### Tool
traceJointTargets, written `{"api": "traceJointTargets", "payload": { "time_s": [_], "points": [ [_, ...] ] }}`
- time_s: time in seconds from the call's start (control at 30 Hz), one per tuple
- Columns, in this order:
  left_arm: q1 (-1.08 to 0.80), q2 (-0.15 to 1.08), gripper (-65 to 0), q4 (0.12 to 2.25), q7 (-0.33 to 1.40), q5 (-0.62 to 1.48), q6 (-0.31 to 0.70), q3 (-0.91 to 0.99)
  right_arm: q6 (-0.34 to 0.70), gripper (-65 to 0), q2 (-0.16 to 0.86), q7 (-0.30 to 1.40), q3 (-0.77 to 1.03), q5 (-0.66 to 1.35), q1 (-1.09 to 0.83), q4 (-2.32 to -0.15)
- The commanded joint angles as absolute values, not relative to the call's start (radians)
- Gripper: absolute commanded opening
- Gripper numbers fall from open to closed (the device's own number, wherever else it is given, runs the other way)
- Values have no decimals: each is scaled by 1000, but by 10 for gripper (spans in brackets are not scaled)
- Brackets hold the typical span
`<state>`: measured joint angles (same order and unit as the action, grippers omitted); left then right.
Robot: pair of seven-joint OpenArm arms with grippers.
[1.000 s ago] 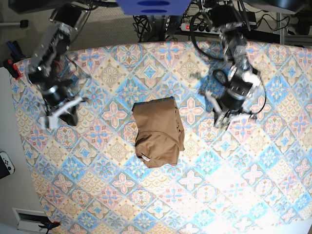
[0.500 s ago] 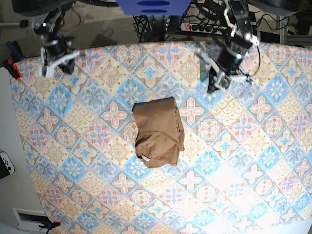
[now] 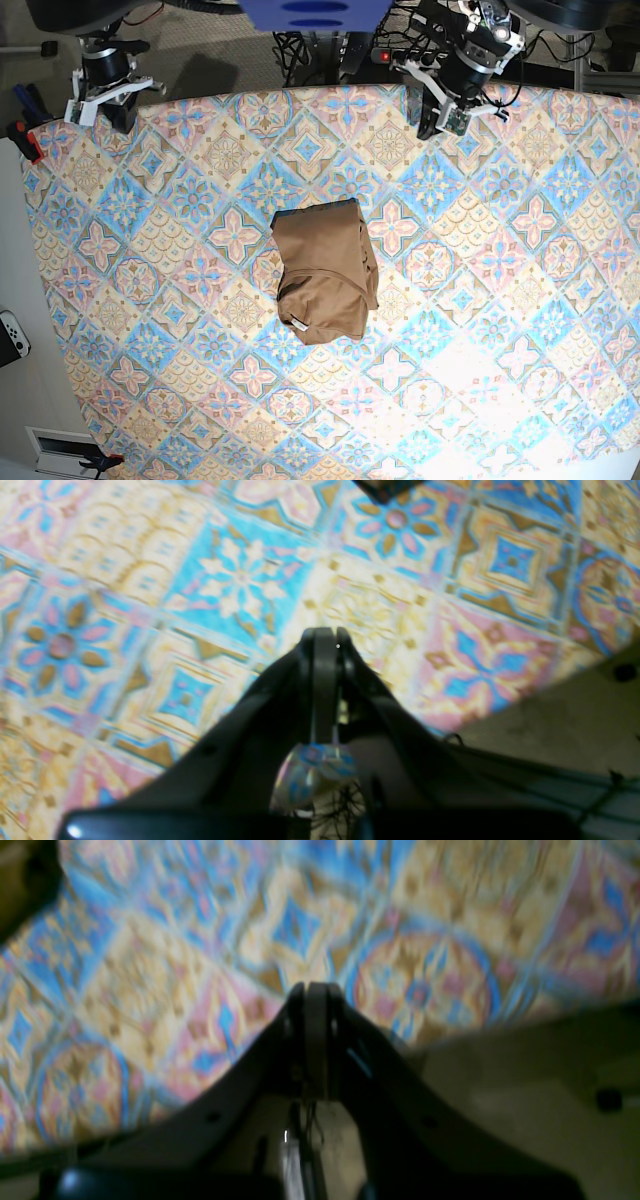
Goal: Layout the t-shirt on the table in an organized manner, then fold the t-shirt properly
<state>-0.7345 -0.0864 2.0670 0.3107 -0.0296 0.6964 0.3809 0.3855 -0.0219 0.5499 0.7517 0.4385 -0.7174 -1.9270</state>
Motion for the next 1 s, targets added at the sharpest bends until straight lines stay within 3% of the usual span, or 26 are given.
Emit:
{"api": "traceJointTargets", "payload": {
  "time_s": [0.0, 0.27, 0.7, 0.97],
  "points": [
    [-757, -88, -650, 2083, 288, -19, 698, 384, 392, -650, -15, 507, 757, 452, -737, -1943],
    [-816, -88, -650, 2071, 289, -24, 698, 384, 392, -650, -91, 389, 777, 452, -868, -1936],
    [-917, -88, -650, 2035, 288, -70, 698, 383, 395, -650, -104, 403, 839, 450, -914, -1856],
    [-931, -82, -650, 1831, 282, -162, 698, 383, 395, -650, -104, 403, 839, 449, -912, -1710]
  ]
}}
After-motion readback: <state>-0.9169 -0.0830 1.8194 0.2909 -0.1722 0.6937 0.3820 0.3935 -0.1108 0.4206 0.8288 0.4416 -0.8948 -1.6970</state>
